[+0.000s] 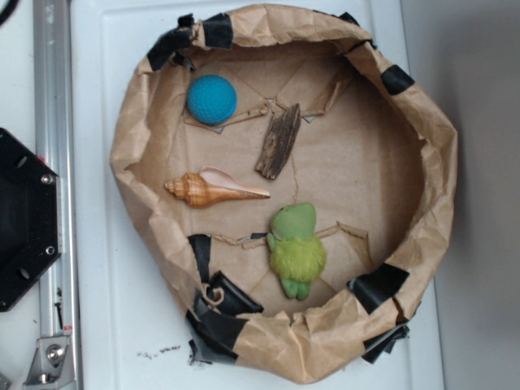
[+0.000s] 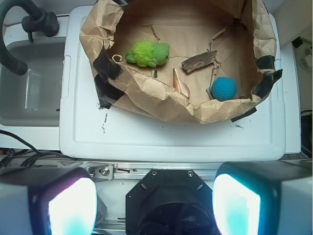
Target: Grab the blue ball.
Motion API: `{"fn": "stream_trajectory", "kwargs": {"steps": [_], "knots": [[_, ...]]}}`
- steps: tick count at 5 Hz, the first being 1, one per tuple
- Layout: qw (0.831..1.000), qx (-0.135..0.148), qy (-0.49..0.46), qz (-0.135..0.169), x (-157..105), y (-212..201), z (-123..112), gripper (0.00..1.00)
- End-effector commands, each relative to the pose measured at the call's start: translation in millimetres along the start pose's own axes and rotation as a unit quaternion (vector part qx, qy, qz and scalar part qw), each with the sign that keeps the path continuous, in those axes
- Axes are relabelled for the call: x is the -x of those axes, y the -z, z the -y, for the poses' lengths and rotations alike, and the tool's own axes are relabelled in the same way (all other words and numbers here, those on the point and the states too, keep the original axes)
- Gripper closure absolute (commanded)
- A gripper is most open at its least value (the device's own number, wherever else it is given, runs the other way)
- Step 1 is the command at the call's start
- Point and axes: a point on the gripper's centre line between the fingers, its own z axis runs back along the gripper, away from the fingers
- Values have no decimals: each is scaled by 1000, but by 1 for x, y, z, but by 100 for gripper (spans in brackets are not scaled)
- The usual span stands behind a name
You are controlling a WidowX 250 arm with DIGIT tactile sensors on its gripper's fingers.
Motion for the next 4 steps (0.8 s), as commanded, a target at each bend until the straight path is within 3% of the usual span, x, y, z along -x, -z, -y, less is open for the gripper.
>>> {"fn": "stream_trajectory", "kwargs": {"steps": [1,2,3,4], "knots": [[1000,0,0,0,0,0,0,0],[999,6,-47,3,-46,50,-50,0],[999,17,-21,23,-98,76,-65,0],[1000,-11,0,1,-118,93,-78,0]]}}
